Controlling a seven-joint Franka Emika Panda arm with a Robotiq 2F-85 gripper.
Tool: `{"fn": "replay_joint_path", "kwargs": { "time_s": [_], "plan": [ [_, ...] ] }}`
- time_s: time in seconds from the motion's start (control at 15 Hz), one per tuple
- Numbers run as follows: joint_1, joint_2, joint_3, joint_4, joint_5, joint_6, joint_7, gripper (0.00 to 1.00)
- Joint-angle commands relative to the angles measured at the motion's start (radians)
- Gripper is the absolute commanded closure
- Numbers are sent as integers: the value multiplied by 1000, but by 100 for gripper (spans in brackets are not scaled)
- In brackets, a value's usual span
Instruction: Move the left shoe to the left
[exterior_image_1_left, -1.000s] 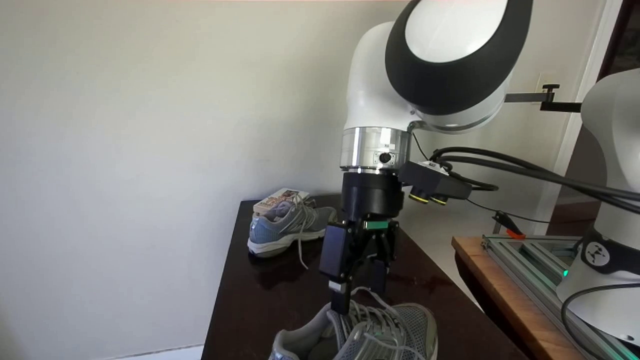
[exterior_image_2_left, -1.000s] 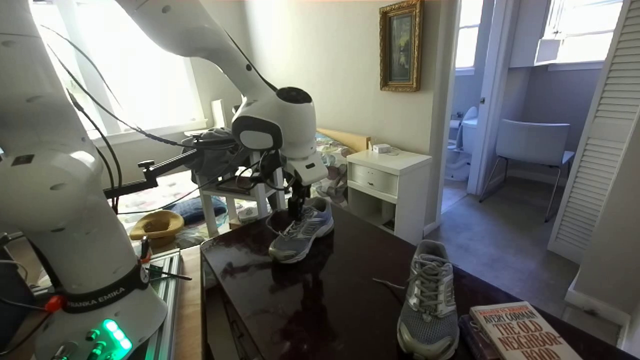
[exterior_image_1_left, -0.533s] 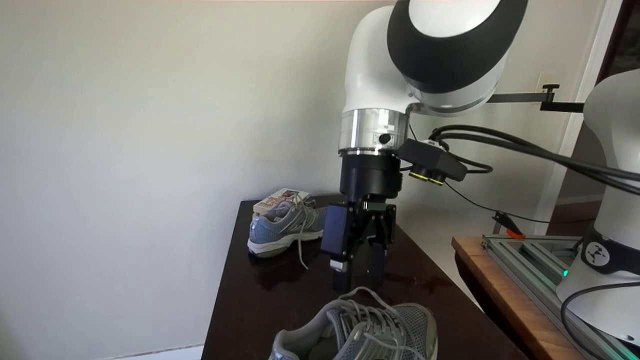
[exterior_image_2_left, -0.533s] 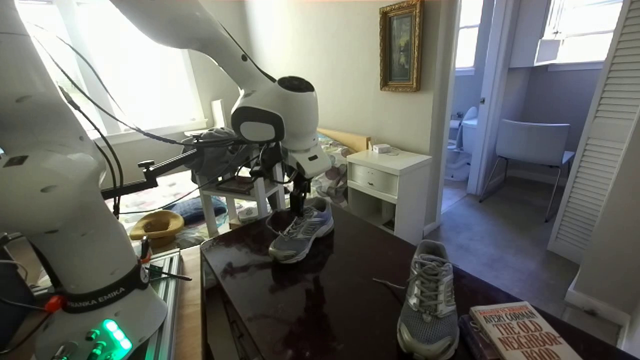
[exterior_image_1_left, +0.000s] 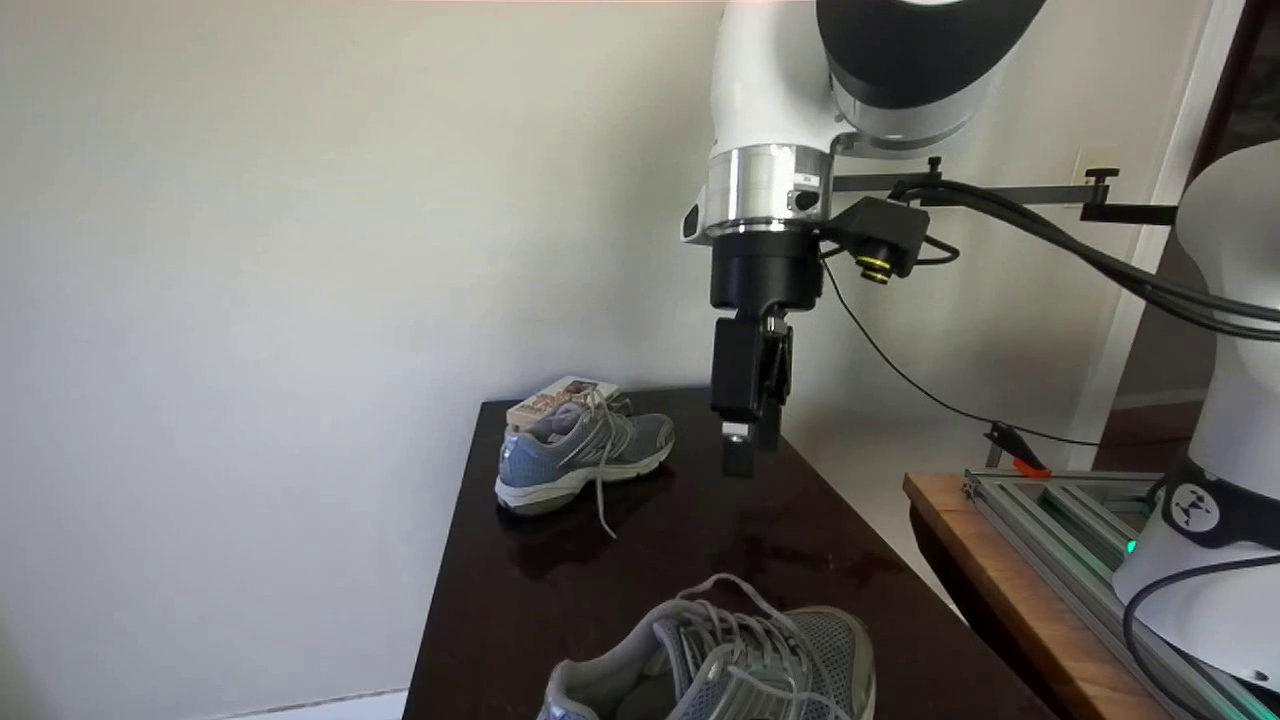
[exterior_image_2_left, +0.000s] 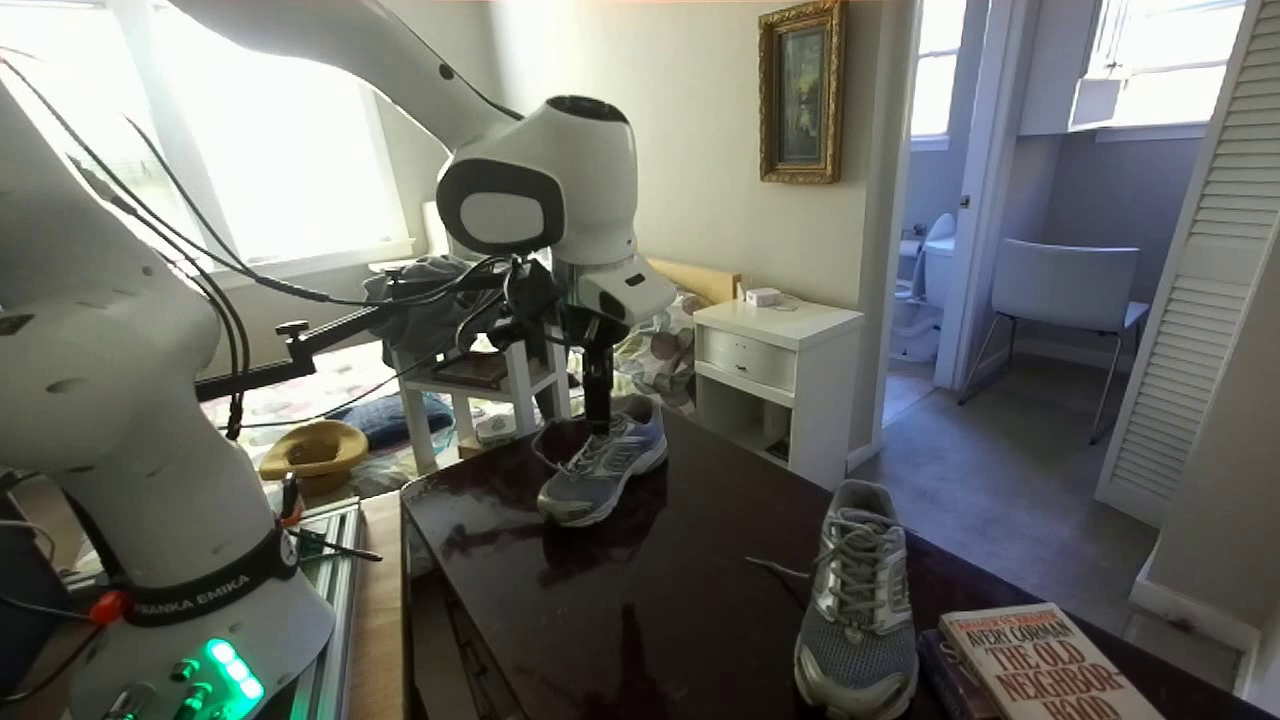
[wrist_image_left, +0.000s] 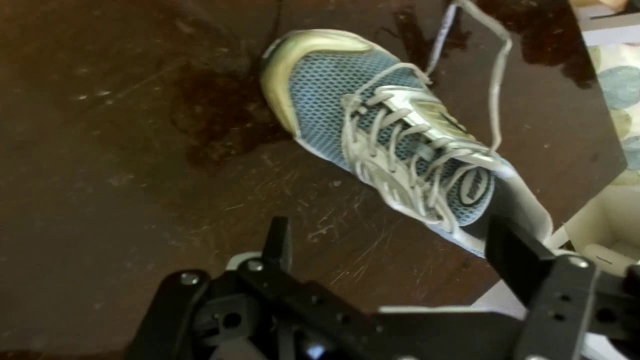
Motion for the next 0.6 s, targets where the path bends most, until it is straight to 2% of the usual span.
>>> {"fn": "replay_joint_path", "kwargs": {
  "time_s": [0.0, 0.2, 0.33, 0.4, 0.53],
  "plan": [
    [-76, -116, -40, -30, -184, -104, -73, 0],
    [-106, -145, -85, -15, -264, -164, -191, 0],
    [-98, -151, -120, -6, -254, -195, -288, 0],
    [-97, -118, -101, -3, -237, -152, -217, 0],
    [-98, -120, -109, -3, -237, -156, -229, 0]
  ]
}}
